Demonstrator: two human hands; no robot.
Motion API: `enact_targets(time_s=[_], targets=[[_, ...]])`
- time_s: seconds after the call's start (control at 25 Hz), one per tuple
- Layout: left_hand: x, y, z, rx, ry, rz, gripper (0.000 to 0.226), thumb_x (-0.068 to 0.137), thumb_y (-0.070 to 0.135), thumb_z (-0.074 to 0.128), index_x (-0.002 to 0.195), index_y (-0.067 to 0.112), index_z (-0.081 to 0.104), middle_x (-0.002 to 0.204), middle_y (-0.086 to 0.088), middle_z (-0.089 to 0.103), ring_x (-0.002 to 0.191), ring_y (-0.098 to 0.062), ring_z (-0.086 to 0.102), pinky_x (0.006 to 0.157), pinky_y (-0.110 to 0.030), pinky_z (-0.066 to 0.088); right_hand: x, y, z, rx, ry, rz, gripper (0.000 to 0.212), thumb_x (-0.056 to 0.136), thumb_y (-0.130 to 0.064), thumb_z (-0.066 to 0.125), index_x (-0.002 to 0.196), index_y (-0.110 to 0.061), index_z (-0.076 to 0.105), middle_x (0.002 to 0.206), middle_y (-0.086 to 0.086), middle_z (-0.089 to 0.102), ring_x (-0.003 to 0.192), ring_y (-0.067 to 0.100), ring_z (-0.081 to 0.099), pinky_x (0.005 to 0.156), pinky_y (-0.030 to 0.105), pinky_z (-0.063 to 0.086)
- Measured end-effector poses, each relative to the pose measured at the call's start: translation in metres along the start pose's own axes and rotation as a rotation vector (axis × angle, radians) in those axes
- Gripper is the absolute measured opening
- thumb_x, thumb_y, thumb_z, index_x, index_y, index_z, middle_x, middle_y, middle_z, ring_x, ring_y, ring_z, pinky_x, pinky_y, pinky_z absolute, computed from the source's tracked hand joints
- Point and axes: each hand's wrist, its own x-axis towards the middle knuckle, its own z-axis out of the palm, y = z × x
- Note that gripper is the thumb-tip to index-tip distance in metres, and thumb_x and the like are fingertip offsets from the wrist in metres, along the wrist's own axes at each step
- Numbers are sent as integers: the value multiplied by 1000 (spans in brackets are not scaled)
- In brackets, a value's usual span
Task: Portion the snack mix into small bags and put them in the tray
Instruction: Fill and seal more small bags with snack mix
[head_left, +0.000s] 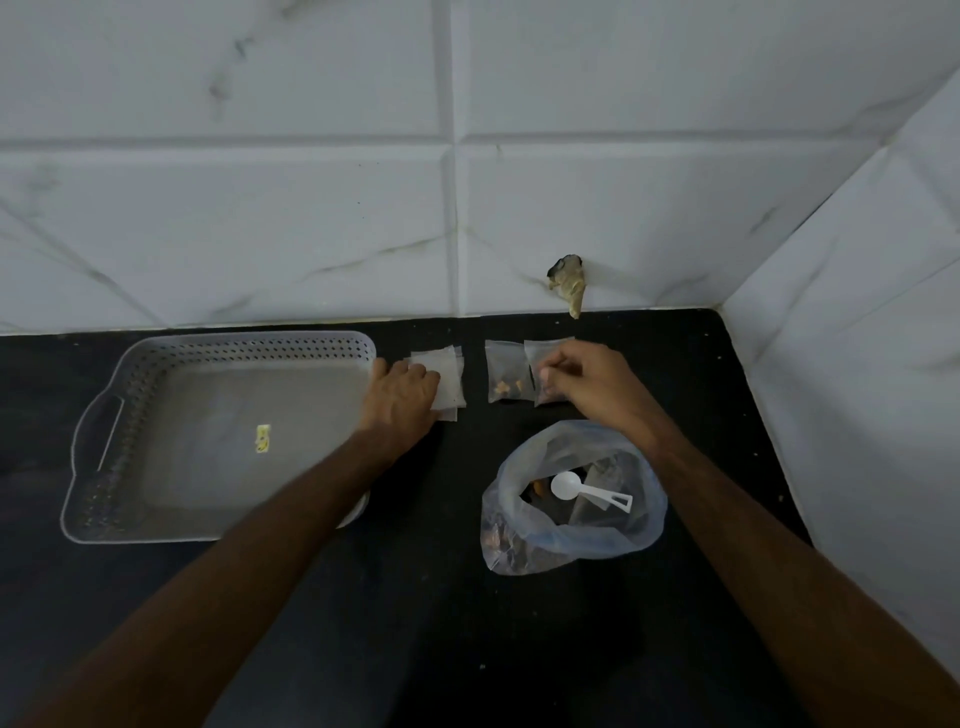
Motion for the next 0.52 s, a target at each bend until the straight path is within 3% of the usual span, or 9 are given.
enact_targets(time_s=[0.16,0.28,0.36,0.4,0.52], targets=[[-1,3,-8,165,-17,71,31,98,41,55,121,23,65,118,-4,68,115,-25,59,109,-50,30,-12,-18,19,61,-87,-38,12,98,-20,61,107,-19,69,96,-9,70,91,0,64,81,19,48],[-8,2,-16,-1,164,4,29,102,37,45,108,25,70,105,1,72,101,-21,62,101,-46,35,-16,-21,23,126,-35,-6,15,96,-20,63,110,-19,69,104,-8,69,95,-1,62,79,15,46],[-22,0,-27,-361,363,-72,24,102,34,50,106,24,72,97,5,73,91,-16,65,93,-40,42,-19,-25,25,185,13,14,25,95,-21,65,120,-21,65,113,-8,65,101,-1,59,79,13,45],[-32,0,-37,-678,404,-103,22,102,31,53,107,21,72,95,4,73,88,-13,67,88,-37,47,-20,-27,26,219,41,23,32,95,-22,66,127,-22,61,118,-8,63,105,1,58,81,15,46],[-69,6,-68,-1752,249,-163,20,103,17,56,109,4,69,103,-14,75,89,-21,73,73,-28,54,-31,-39,29,450,49,76,39,96,-29,66,134,-25,57,124,-8,62,111,5,60,91,23,51]])
